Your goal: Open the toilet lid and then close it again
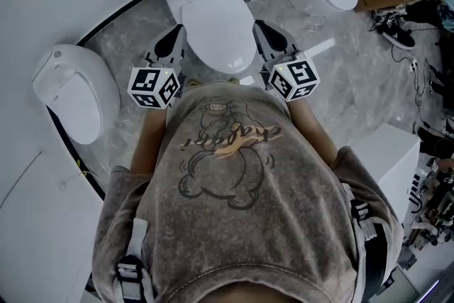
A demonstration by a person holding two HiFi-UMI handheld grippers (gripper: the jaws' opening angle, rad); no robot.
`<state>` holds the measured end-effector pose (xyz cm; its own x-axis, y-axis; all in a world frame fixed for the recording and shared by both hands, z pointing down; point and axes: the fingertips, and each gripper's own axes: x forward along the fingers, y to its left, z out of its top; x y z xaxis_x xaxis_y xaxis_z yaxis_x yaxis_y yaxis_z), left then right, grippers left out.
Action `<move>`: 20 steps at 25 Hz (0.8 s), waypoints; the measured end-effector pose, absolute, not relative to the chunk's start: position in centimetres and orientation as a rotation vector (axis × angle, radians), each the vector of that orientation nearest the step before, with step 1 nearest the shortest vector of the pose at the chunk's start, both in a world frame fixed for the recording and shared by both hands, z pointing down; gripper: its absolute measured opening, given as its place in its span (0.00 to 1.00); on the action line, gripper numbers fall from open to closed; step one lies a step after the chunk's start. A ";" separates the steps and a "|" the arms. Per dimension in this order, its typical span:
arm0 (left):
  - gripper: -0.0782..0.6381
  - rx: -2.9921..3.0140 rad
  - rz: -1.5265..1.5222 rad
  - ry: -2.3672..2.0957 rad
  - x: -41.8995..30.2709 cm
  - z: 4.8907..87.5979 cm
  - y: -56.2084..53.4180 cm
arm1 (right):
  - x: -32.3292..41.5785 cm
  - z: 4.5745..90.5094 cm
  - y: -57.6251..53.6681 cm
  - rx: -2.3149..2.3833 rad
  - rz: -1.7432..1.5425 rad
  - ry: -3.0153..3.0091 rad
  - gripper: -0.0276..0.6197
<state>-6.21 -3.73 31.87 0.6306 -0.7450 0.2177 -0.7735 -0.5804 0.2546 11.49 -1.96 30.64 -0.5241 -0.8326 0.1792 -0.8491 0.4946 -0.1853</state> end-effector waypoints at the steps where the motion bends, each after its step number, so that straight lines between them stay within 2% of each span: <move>1: 0.12 2.527 0.130 -1.229 -6.2 32.1 -3.8 | 11.5 30.7 -2.0 1.503 0.392 -2.664 0.09; 20: 0.12 2.468 0.110 -1.233 -6.3 31.6 -3.9 | 11.6 31.5 -1.8 1.500 0.422 -2.652 0.09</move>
<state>-6.28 -3.91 31.59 0.6125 -0.7549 0.2344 -0.7845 -0.5439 0.2979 11.58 -1.79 31.49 -0.5226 -0.8311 0.1902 -0.8491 0.4873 -0.2040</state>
